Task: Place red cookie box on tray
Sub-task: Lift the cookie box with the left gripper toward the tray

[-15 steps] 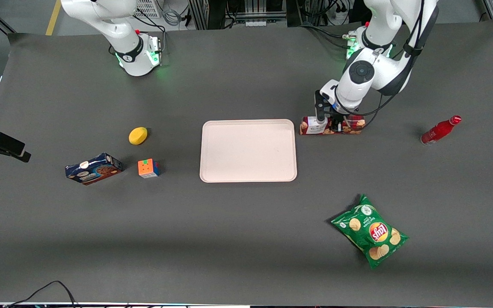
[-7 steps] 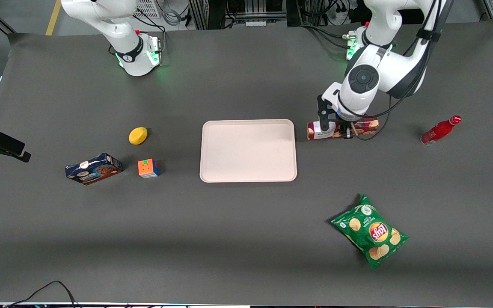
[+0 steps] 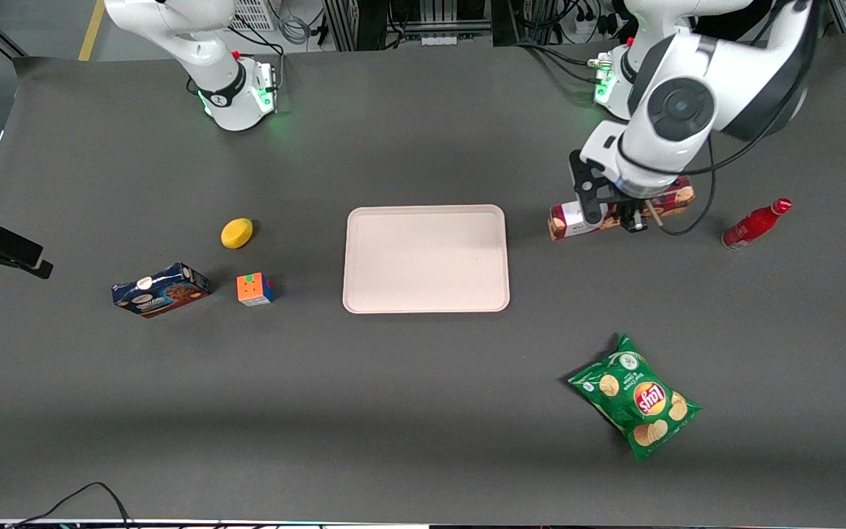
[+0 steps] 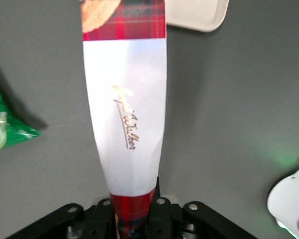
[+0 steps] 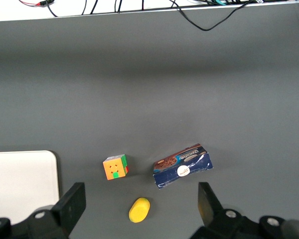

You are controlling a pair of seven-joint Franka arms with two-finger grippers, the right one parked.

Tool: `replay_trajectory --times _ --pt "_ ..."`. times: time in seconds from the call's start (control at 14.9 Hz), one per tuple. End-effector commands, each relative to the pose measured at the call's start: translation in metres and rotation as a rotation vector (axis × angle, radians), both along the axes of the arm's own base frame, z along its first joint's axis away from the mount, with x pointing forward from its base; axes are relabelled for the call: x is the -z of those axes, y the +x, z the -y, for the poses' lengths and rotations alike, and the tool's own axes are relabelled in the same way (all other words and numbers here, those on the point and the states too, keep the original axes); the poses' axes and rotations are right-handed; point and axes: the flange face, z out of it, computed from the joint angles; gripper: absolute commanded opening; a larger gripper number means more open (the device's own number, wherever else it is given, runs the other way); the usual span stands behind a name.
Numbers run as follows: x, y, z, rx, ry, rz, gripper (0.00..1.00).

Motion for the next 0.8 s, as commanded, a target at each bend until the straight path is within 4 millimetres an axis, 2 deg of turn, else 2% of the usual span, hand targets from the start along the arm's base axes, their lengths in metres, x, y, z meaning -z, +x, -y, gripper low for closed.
replay_trajectory --times 0.0,0.2,0.4,0.74 --pt "-0.069 0.013 0.004 -0.029 -0.031 0.013 0.17" --pt "-0.093 0.009 0.013 -0.193 -0.032 0.041 0.15" --pt "-0.098 -0.013 0.054 -0.402 -0.018 0.073 0.16" --pt "-0.094 -0.045 0.108 -0.866 -0.018 0.047 0.16"
